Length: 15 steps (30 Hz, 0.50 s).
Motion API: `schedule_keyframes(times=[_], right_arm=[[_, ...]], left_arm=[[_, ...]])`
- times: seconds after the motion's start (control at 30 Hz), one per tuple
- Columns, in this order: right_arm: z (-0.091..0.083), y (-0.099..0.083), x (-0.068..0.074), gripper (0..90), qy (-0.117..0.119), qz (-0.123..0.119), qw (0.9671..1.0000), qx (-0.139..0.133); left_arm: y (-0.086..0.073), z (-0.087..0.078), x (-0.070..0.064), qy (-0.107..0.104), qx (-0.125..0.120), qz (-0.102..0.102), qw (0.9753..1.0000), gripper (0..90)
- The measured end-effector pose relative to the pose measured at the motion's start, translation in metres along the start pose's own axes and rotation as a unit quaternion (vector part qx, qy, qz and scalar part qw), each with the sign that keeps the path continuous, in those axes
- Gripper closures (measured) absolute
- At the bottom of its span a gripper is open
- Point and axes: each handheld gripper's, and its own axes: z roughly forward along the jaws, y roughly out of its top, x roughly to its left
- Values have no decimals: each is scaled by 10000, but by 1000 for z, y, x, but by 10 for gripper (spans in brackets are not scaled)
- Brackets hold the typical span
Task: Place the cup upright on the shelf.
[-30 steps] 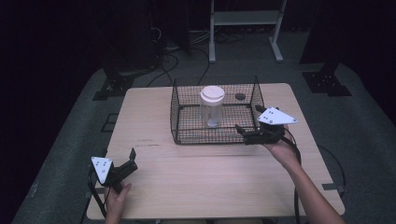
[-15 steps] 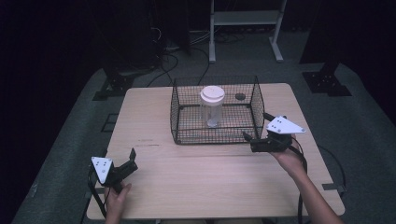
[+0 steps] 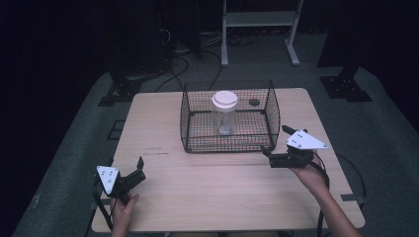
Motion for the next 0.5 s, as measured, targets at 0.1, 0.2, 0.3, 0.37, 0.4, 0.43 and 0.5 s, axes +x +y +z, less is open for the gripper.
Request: schedule_keyframes(times=[0.1,0.2,0.3,0.37,0.4,0.43,0.5], right_arm=[[-2,-2,0,27,2,5,10000,2],[-6,-4,0,27,-12,15,10000,-4],[-8,-6,0,27,-23,13,10000,12],[-9,-8,0,27,-29,53,10000,19],[-10,-11,-1,27,-41,39,10000,44],[-10,-11,-1,27,-41,39,10000,44],[-11,-14,0,27,-69,53,10000,41]], left_arm=[[0,0,0,5,3,0,10000,0],[0,0,0,6,4,6,10000,0],[0,0,0,4,5,12,10000,0],[0,0,0,6,3,5,10000,0],[0,0,0,6,3,4,10000,0],[0,0,0,6,2,6,10000,0],[0,0,0,3,6,14,10000,0]])
